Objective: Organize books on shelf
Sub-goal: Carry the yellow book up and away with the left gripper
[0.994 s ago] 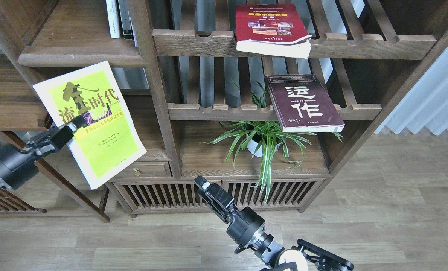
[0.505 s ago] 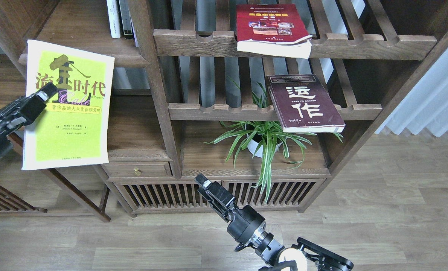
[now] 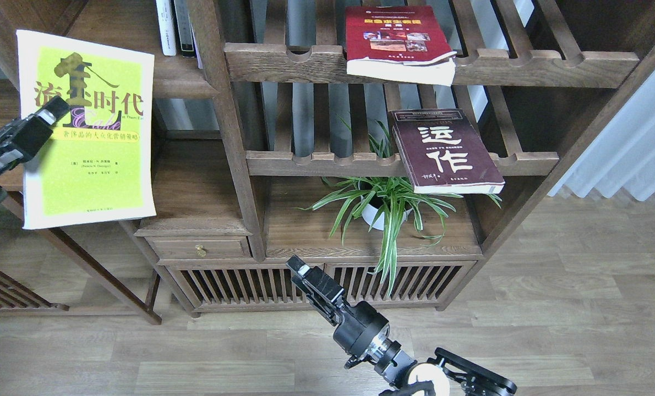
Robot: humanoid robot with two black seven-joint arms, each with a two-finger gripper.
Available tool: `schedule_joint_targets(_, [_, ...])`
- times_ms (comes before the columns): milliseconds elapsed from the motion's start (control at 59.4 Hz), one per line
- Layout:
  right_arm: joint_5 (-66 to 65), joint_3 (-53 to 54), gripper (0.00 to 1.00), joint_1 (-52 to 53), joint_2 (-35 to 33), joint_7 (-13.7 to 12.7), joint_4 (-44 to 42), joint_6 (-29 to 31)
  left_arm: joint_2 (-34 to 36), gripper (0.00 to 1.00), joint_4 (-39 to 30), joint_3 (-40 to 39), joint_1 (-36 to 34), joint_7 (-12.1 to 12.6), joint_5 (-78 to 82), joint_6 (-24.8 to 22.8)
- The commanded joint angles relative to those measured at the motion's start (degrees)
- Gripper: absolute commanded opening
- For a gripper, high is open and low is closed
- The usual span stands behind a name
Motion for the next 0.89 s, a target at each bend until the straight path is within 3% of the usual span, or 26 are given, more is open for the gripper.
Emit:
schedule_joint_targets(0, [0.0,-0.1,0.75,0.0,0.0,0.0,-0.1,0.0,1.2,0.04,0.3,-0.8,-1.8,0.2,-0.6,0.0])
schedule_joint_targets(758, [-0.2,-0.1,0.75,0.0,0.0,0.0,-0.1,0.0,-0.5,0.06,4.4,-9.1,-4.6,1.1,-2.1,0.0])
schedule_joint_targets(876, [-0.2,-0.1,0.75,0.0,0.0,-0.1,-0.1,0.0,-1.8,0.06,5.7,-9.0,-6.4,2.3,-2.1,0.0])
